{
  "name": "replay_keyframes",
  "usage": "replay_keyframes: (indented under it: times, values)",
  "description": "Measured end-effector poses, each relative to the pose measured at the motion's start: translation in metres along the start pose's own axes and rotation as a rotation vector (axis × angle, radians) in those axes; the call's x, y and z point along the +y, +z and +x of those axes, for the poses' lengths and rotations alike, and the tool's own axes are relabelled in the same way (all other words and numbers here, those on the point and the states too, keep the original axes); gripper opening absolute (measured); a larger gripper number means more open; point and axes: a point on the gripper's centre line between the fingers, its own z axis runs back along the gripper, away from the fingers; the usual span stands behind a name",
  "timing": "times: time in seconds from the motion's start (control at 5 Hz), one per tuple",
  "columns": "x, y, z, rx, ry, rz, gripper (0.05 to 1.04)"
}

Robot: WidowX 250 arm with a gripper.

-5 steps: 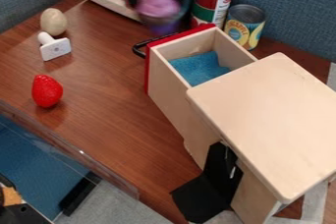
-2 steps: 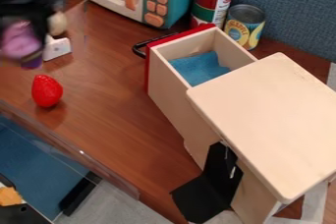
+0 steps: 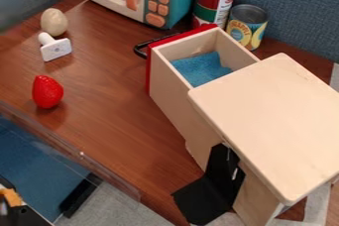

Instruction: Take the cupcake and put it to the lower left side of the table

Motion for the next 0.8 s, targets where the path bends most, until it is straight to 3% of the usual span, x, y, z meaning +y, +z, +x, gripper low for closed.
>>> replay_keyframes:
  times: [0.4,0.8]
  values:
    - [0.03,-0.007,0.038,0.009,0.144,0.023,0.825]
    - [0.009,-0.032,0.054,0.012,0.14,0.085,0.825]
